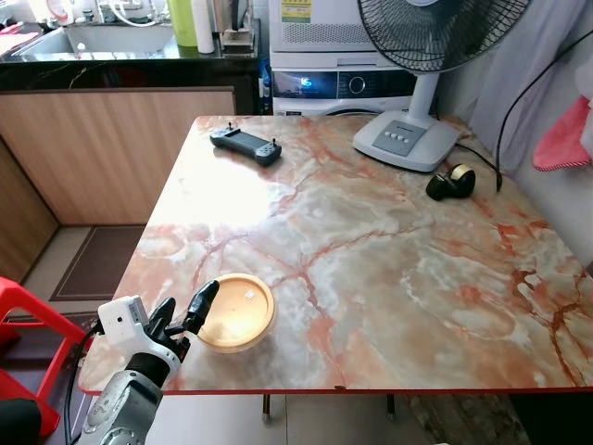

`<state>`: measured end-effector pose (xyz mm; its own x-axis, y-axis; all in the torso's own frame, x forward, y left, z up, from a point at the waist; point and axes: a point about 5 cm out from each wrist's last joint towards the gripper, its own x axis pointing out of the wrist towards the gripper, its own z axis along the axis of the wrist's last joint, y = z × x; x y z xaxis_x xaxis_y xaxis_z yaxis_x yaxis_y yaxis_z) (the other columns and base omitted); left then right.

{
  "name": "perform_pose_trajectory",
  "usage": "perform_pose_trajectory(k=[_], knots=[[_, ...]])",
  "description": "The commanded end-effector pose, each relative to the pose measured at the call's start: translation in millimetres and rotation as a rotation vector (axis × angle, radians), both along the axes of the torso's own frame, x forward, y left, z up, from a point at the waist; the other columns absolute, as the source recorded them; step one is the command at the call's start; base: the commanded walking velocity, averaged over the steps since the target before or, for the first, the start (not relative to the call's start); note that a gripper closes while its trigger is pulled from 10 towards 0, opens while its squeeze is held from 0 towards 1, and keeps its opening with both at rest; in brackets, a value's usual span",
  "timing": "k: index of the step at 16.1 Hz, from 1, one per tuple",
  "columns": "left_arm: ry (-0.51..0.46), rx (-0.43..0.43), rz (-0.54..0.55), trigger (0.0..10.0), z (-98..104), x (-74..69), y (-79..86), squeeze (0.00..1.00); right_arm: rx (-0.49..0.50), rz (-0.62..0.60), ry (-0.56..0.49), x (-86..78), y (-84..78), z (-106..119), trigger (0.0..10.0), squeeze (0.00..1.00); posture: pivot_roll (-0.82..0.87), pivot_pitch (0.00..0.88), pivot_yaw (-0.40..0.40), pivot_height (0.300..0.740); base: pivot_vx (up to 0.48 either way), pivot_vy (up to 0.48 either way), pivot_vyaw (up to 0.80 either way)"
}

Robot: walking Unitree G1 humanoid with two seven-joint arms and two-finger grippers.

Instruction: Restocking fridge

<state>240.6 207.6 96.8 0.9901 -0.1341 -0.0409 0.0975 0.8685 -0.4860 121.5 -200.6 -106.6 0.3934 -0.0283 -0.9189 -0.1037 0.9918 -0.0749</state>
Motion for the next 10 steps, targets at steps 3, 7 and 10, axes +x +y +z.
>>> perform_pose_trajectory(k=[3, 7, 10], knots=[[0.012, -0.019, -0.036, 10.0, -6.6, 3.7, -3.3, 0.0, -0.004, 0.01, 0.004, 0.2, -1.2, 0.2, 10.0, 0.0, 0.07, 0.0, -0.056, 0.74, 0.0, 0.0, 0.0], [0.035, -0.064, -0.037, 10.0, -20.5, 11.7, -1.8, 0.0, -0.008, 0.018, 0.004, 0.7, -2.2, 0.5, 10.0, 0.0, 0.05, 0.0, -0.057, 0.74, 0.0, 0.0, 0.0], [0.035, -0.074, -0.064, 10.0, -23.4, 17.4, -5.3, 0.0, -0.017, 0.031, 0.004, 0.7, -3.4, 0.7, 10.0, 0.0, 0.04, 0.0, -0.058, 0.74, 0.0, 0.0, 0.0]])
